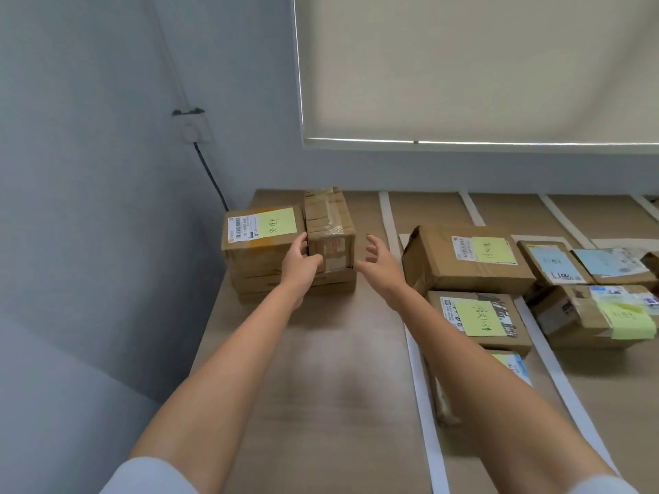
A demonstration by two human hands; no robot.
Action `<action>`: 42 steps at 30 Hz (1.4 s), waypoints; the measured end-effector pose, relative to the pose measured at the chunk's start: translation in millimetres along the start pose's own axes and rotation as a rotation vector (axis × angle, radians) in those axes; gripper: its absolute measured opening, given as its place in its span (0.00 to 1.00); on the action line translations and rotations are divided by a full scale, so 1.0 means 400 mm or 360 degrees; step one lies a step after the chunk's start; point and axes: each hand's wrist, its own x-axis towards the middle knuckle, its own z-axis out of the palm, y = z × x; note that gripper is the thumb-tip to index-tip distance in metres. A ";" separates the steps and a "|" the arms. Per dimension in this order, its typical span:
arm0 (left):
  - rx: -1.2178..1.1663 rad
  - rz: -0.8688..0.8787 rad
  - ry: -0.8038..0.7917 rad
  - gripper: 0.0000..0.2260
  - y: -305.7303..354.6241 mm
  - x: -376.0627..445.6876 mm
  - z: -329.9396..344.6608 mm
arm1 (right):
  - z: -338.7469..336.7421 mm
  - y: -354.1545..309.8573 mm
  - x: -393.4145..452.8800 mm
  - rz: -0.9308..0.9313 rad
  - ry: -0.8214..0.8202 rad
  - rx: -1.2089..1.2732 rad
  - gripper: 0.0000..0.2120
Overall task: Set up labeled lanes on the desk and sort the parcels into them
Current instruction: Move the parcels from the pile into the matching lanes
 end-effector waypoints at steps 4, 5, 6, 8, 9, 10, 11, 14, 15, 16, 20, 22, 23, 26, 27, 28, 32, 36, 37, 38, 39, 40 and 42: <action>0.0076 0.0047 0.0063 0.28 -0.006 0.050 0.028 | 0.019 0.001 0.083 -0.0025 -0.0017 0.0077 0.34; 0.0113 0.0066 0.0077 0.27 -0.009 0.056 0.036 | 0.025 -0.001 0.097 -0.0045 -0.0019 0.0104 0.34; 0.0146 0.0080 0.0086 0.28 -0.013 0.060 0.045 | 0.030 -0.001 0.107 -0.0060 -0.0026 0.0122 0.34; 0.0173 0.0086 0.0092 0.28 -0.020 0.065 0.061 | 0.039 0.006 0.120 -0.0063 -0.0048 0.0144 0.34; 0.0168 0.0080 0.0088 0.29 -0.023 0.067 0.068 | 0.043 0.012 0.125 -0.0053 -0.0058 0.0152 0.33; 0.0155 0.0072 0.0082 0.29 -0.025 0.068 0.075 | 0.045 0.019 0.128 -0.0040 -0.0065 0.0161 0.32; 0.0137 0.0063 0.0076 0.30 -0.026 0.070 0.082 | 0.047 0.024 0.131 -0.0030 -0.0070 0.0174 0.32; 0.0058 0.0033 0.0082 0.31 -0.028 0.073 0.098 | 0.052 0.033 0.137 -0.0035 -0.0082 0.0210 0.31; 0.0029 0.0023 0.0090 0.31 -0.029 0.074 0.102 | 0.052 0.034 0.138 -0.0040 -0.0078 0.0218 0.31; 0.0005 0.0017 0.0099 0.31 -0.030 0.076 0.104 | 0.052 0.035 0.139 -0.0045 -0.0072 0.0223 0.31; -0.0018 0.0023 0.0102 0.29 -0.027 0.069 0.103 | 0.039 0.030 0.125 -0.0080 -0.0062 0.0217 0.31; -0.0020 0.0030 0.0078 0.29 -0.017 0.046 0.100 | 0.026 0.021 0.103 -0.0105 -0.0050 0.0218 0.31; -0.0024 0.0038 0.0062 0.29 -0.010 0.031 0.098 | 0.019 0.016 0.088 -0.0117 -0.0042 0.0216 0.31; -0.0043 0.0069 0.0024 0.29 0.015 -0.030 0.087 | -0.003 -0.005 0.022 -0.0111 0.0000 0.0220 0.30; -0.0053 0.0077 0.0015 0.29 0.023 -0.057 0.082 | -0.010 -0.012 -0.003 -0.0103 0.0012 0.0230 0.31; -0.0062 0.0085 0.0008 0.29 0.031 -0.086 0.077 | -0.019 -0.019 -0.031 -0.0098 0.0023 0.0234 0.30; -0.0089 0.0108 -0.0023 0.29 0.049 -0.216 0.059 | -0.044 -0.039 -0.158 -0.0131 0.0047 0.0272 0.27; -0.0099 0.0086 -0.0020 0.27 0.059 -0.325 0.044 | -0.048 -0.048 -0.273 -0.0137 0.0113 0.0370 0.21; -0.0124 0.0076 -0.0004 0.26 0.062 -0.346 0.040 | -0.047 -0.052 -0.296 -0.0138 0.0136 0.0380 0.19; -0.0164 0.0060 0.0020 0.25 0.066 -0.364 0.037 | -0.046 -0.056 -0.318 -0.0136 0.0166 0.0389 0.16; -0.0206 0.0042 0.0050 0.23 0.069 -0.379 0.033 | -0.045 -0.059 -0.337 -0.0129 0.0201 0.0407 0.14; -0.0235 0.0029 0.0082 0.21 0.072 -0.393 0.029 | -0.044 -0.061 -0.355 -0.0117 0.0233 0.0426 0.11; -0.0250 0.0027 0.0143 0.17 0.077 -0.412 0.021 | -0.042 -0.063 -0.386 -0.0105 0.0281 0.0426 0.08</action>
